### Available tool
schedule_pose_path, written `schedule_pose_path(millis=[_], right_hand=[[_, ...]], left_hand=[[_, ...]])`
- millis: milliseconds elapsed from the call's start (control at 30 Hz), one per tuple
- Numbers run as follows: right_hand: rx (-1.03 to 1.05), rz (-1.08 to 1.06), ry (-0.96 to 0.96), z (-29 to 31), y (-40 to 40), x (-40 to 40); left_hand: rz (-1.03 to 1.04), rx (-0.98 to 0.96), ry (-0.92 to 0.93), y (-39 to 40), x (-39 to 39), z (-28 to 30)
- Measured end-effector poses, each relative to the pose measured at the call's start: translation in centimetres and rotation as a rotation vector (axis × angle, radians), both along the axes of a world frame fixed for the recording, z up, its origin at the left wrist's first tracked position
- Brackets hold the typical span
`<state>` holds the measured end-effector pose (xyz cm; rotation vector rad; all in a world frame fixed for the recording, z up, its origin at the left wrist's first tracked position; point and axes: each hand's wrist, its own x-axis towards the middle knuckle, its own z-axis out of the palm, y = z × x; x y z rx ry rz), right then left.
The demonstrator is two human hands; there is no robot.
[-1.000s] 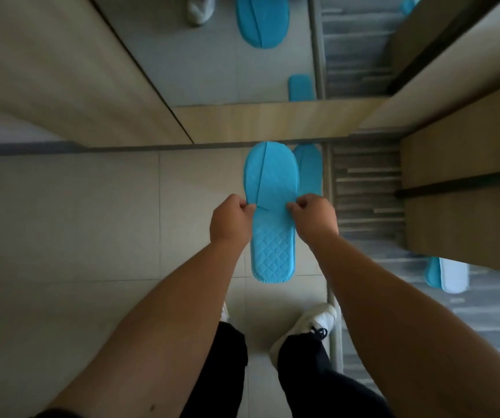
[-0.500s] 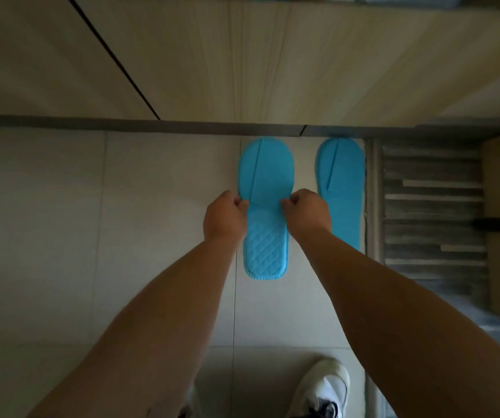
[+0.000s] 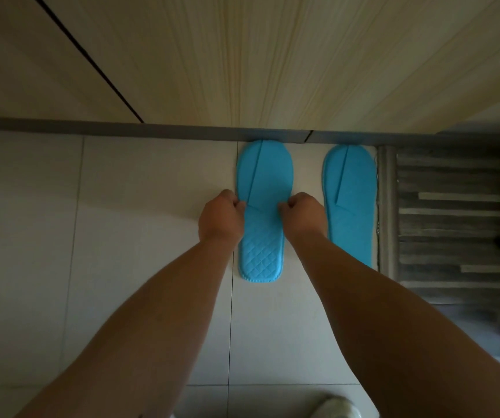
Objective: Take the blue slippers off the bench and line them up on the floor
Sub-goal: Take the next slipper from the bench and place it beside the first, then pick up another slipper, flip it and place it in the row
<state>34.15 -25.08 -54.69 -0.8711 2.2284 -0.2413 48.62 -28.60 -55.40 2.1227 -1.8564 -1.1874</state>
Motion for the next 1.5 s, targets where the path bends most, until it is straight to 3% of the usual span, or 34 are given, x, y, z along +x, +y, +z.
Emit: schedule_pose_path(millis=[433,600,700,833,1067,1267,1500], right_hand=[[0.032,0.002,0.053,-0.2,0.0,0.1],[-0.009,-0.007,0.057,2.3,1.0,0.3],[-0.059,0.052,0.112,6.4,3.1,0.9],[-0.124,0.278,0.201,14.0,5.9,1.9],[-0.059,0.667,0.480,28.7,9.7,1.6],[0.005,0.569,0.554,39.5,13.1,0.3],[0.039,0.347,0.545,44.1,18.8,-1.2]], left_hand=[[-0.107,0.005,-0.094,-0.3,0.0,-0.1],[-0.143,0.050,-0.203,-0.4,0.3,3.0],[-0.218,0.011,-0.297,1.0,1.7,7.6],[-0.469,-0.120,-0.406,4.4,3.3,16.1],[-0.829,-0.284,-0.380,7.8,3.7,30.8],[-1.049,-0.367,-0.339,8.3,1.9,40.8],[-1.201,-0.454,-0.333,10.3,-1.9,44.9]])
